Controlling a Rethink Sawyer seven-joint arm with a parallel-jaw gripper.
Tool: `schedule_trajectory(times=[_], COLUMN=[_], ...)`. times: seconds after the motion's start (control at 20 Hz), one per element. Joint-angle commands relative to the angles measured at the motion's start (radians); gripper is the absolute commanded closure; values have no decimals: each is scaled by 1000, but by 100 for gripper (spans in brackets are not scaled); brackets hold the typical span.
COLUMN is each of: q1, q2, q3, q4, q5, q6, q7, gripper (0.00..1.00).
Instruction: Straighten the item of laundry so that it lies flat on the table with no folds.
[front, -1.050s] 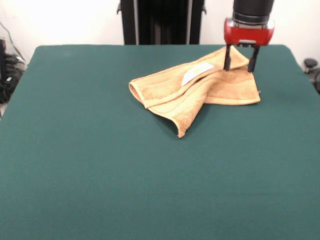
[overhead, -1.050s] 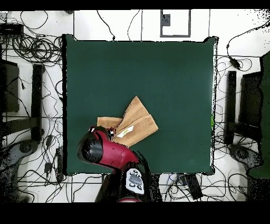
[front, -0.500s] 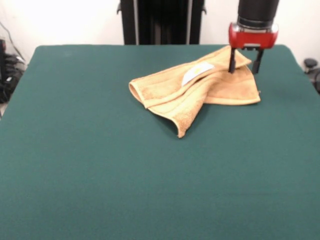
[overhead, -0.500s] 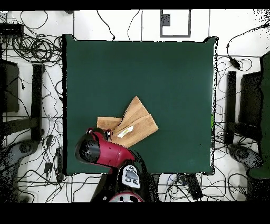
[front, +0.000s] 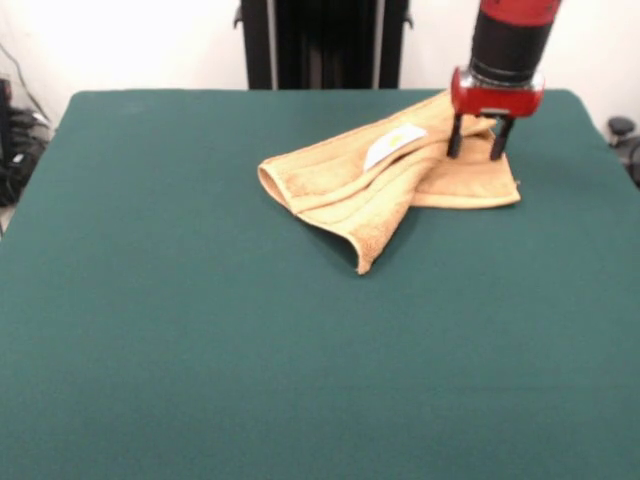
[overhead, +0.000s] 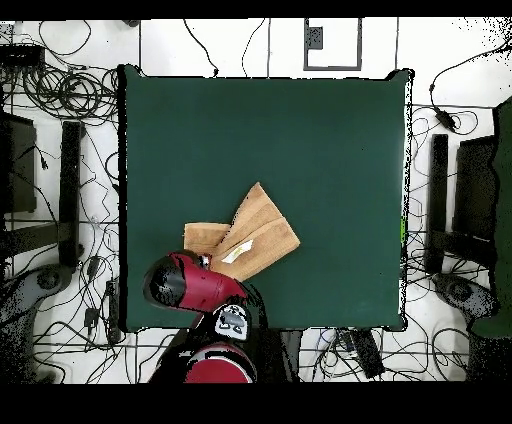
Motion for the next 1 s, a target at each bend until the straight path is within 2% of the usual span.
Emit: schedule_trajectory(times=[0.05, 0.5, 0.8, 1.0], q1=[3, -34, -71, -80], q2=[61, -12, -5, 13], q3=[5, 33, 67, 73], q4=[-115, -34, -1, -18], q5=[-29, -99, -163, -185], q6=[134, 177, 154, 148], q7=[114, 99, 100, 109], gripper=[0, 0, 0, 0])
